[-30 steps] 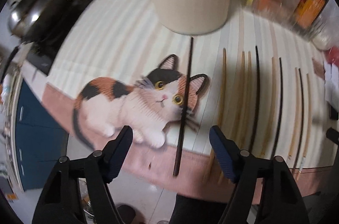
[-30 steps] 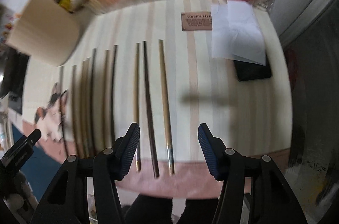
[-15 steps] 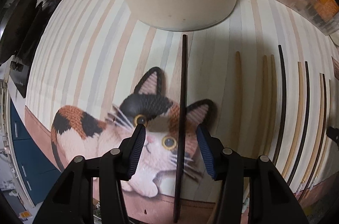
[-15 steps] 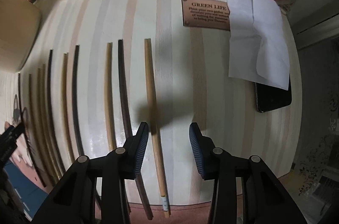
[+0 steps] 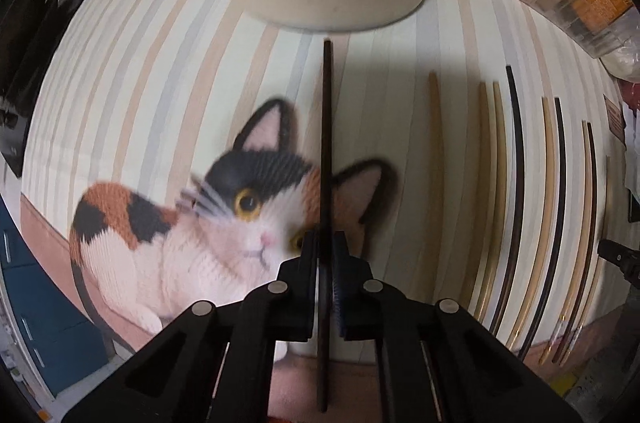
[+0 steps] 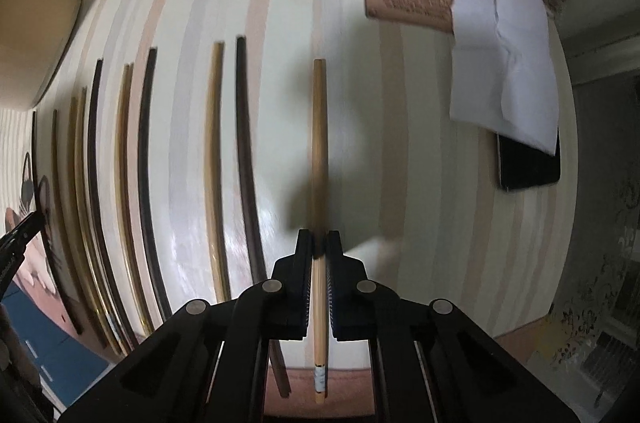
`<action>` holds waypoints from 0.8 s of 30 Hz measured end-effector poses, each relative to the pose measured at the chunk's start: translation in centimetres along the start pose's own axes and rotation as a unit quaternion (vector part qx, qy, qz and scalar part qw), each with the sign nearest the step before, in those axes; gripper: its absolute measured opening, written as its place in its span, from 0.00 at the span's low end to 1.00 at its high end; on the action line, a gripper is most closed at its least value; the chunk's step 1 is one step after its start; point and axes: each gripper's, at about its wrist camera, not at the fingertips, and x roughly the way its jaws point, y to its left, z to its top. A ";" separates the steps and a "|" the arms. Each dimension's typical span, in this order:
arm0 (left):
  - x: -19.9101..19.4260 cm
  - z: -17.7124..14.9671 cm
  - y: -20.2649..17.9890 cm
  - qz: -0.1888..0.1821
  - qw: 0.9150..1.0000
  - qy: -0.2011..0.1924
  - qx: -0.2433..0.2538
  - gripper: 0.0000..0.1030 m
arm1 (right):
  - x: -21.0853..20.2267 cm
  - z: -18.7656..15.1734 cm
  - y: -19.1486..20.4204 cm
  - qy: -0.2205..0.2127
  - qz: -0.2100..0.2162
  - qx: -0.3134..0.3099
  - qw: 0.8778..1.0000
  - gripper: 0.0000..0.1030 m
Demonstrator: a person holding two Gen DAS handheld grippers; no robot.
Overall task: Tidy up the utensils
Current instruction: 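Grasp a dark chopstick with the left tool while the right tool grasps a wooden chopstick, then lift both held chopsticks up over the beige chopstick holder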
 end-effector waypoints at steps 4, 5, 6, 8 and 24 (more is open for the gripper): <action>0.3 -1.4 0.9 -0.025 1.000 0.013 -0.003 0.05 | 0.1 -1.2 0.2 0.014 0.004 0.010 1.000 0.07; 0.3 -1.6 1.0 -0.031 0.999 0.015 -0.001 0.05 | 0.2 -1.1 0.0 0.016 0.007 0.013 1.000 0.07; 0.4 -1.8 1.1 -0.036 0.999 0.016 0.001 0.06 | 0.3 -1.3 0.0 0.019 0.009 0.016 1.000 0.07; 0.4 -2.5 1.2 -0.044 0.999 0.021 0.002 0.07 | 0.5 -1.3 -0.2 0.028 0.014 0.026 0.999 0.07; 0.5 0.0 0.2 -0.022 0.999 0.024 0.041 0.05 | 1.7 1.0 0.2 0.073 0.014 0.040 0.996 0.08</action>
